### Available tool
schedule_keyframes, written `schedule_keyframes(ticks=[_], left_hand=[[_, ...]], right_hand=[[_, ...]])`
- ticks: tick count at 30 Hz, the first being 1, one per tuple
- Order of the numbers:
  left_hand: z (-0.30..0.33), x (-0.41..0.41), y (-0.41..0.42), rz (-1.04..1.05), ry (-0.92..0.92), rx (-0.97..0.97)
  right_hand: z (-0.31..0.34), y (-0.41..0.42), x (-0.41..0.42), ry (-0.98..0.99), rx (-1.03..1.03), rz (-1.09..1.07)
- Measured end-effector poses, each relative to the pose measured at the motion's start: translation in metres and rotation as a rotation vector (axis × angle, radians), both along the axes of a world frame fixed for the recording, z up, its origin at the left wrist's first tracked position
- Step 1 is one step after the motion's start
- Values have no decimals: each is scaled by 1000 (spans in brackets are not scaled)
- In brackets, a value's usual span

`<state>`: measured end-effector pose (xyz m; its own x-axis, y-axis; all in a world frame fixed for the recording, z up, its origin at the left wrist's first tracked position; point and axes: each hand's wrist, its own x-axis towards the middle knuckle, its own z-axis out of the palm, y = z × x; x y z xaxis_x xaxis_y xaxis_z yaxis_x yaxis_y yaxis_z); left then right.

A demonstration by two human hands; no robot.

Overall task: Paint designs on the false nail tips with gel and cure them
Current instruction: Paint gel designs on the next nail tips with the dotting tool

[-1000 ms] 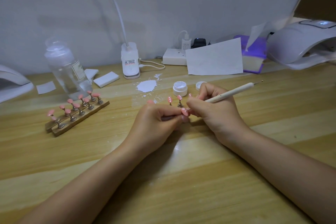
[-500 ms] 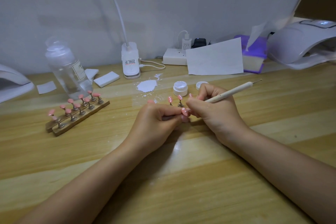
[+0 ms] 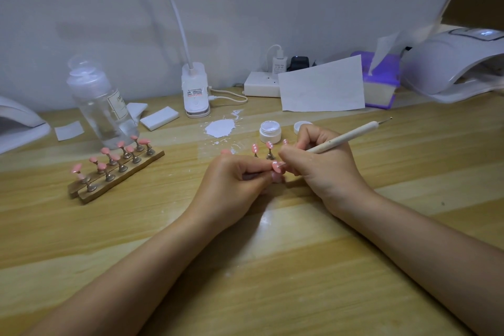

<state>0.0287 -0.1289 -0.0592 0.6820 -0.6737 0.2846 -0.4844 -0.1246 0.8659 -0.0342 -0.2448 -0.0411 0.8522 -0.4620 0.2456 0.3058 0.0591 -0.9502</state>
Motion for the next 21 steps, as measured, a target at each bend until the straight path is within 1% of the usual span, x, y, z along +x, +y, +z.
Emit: schedule_keyframes(ticks=[21], left_hand=[[-2, 2, -1, -27, -14, -13]], right_hand=[[1, 1, -1, 9, -17, -17]])
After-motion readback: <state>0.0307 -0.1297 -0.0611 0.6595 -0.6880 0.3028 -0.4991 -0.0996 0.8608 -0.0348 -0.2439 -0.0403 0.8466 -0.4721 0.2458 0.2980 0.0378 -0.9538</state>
